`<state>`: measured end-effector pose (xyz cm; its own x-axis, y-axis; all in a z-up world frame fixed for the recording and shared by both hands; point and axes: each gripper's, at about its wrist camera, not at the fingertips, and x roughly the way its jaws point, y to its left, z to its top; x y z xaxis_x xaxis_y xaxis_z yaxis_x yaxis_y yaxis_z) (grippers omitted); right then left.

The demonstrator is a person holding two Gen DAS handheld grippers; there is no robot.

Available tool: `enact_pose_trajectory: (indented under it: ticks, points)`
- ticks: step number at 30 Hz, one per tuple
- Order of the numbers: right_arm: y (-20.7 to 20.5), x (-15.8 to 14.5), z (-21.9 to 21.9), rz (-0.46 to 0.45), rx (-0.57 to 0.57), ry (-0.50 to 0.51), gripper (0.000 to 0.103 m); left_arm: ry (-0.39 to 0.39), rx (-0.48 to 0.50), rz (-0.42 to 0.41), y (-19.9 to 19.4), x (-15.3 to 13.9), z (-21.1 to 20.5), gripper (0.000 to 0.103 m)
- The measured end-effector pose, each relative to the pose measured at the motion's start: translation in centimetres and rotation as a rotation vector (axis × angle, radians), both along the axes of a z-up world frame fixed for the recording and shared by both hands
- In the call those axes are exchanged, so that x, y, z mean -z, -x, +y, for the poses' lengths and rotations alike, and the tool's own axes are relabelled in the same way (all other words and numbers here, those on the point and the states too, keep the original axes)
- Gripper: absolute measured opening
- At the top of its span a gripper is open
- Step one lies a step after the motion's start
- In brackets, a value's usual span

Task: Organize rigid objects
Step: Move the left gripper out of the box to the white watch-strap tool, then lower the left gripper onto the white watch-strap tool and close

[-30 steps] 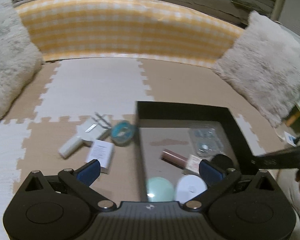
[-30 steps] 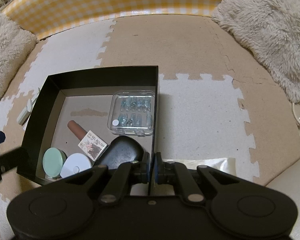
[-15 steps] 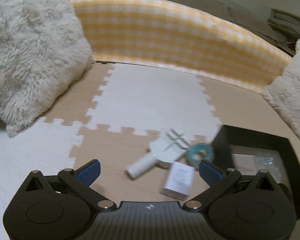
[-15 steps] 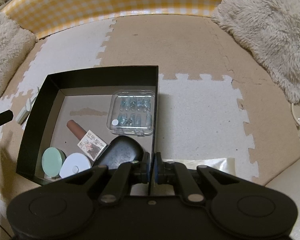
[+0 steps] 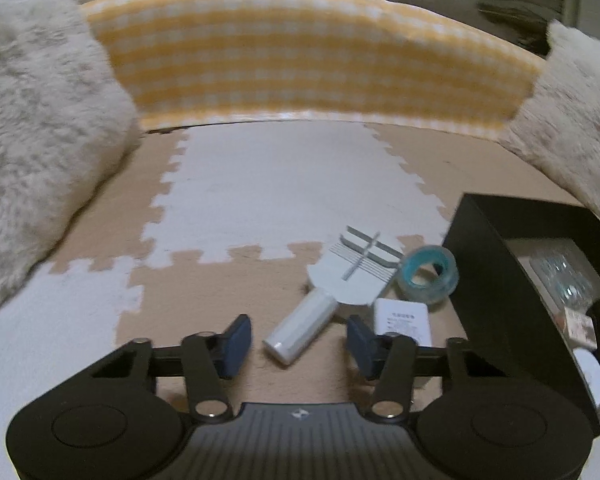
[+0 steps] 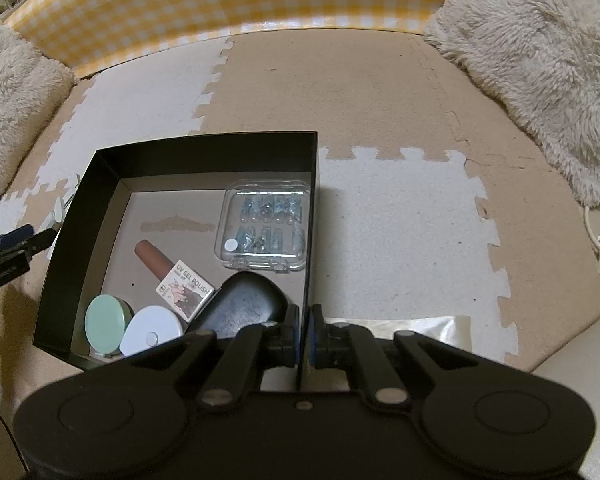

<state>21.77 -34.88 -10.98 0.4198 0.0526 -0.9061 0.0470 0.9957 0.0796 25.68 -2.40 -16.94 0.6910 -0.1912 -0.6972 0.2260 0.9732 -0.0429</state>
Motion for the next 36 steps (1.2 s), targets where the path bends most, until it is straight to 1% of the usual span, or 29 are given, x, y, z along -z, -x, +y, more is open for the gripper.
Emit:
enact_pose_trajectory:
  ticks: [1, 2, 5, 7, 11, 16, 18, 21, 23, 24, 26, 28, 30, 31, 34, 36]
  points:
    - [0.0, 0.0, 0.0, 0.000, -0.001, 0.001, 0.005, -0.012, 0.009, 0.008, -0.1, 0.2, -0.1, 0.035]
    - [0.0, 0.0, 0.0, 0.000, 0.000, 0.000, 0.005, -0.029, 0.016, 0.019, -0.1, 0.4, -0.2, 0.029]
    - [0.0, 0.0, -0.1, -0.001, 0.002, -0.004, 0.005, -0.020, 0.033, 0.030, 0.2, 0.2, 0.1, 0.025]
    - [0.0, 0.0, -0.1, -0.001, 0.002, -0.005, 0.005, -0.023, 0.046, 0.037, 0.7, -0.1, 0.1, 0.023]
    - [0.1, 0.0, -0.1, -0.002, 0.008, -0.007, 0.005, -0.059, 0.084, 0.071, 2.0, -0.4, 0.4, 0.022]
    - [0.2, 0.1, -0.4, -0.003, 0.012, -0.020, 0.005, -0.082, 0.104, 0.134, 3.1, -0.8, 1.5, 0.022]
    - [0.2, 0.1, -0.5, -0.003, 0.014, -0.027, 0.006, -0.096, 0.092, 0.144, 3.3, -1.1, 2.2, 0.023]
    - [0.3, 0.1, -0.5, -0.004, 0.012, -0.028, 0.006, -0.147, 0.005, 0.140, 3.0, -1.2, 3.5, 0.026]
    - [0.2, 0.0, -0.5, -0.003, 0.009, -0.024, 0.006, -0.162, -0.074, 0.132, 2.6, -1.1, 4.6, 0.029]
    - [0.2, 0.0, -0.4, -0.003, 0.008, -0.023, 0.006, -0.168, -0.117, 0.129, 2.4, -1.0, 5.1, 0.032]
    - [0.2, 0.0, -0.4, -0.001, 0.009, -0.022, 0.006, -0.186, -0.205, 0.128, 2.0, -0.7, 6.0, 0.047]
    - [0.2, 0.0, -0.3, 0.000, 0.007, -0.018, 0.006, -0.186, -0.267, 0.115, 1.7, -0.6, 6.8, 0.053]
    - [0.2, 0.0, -0.3, 0.000, 0.005, -0.016, 0.005, -0.168, -0.312, 0.106, 1.5, -0.7, 7.4, 0.055]
    - [0.2, 0.0, -0.3, 0.000, 0.006, -0.016, 0.006, -0.151, -0.315, 0.108, 1.3, -0.8, 7.5, 0.056]
    - [0.2, 0.0, -0.2, 0.000, 0.004, -0.014, 0.005, -0.092, -0.295, 0.143, 1.4, -1.0, 7.2, 0.057]
    - [0.2, 0.0, -0.3, 0.000, 0.004, -0.011, 0.005, -0.029, -0.284, 0.170, 1.9, -1.4, 6.8, 0.059]
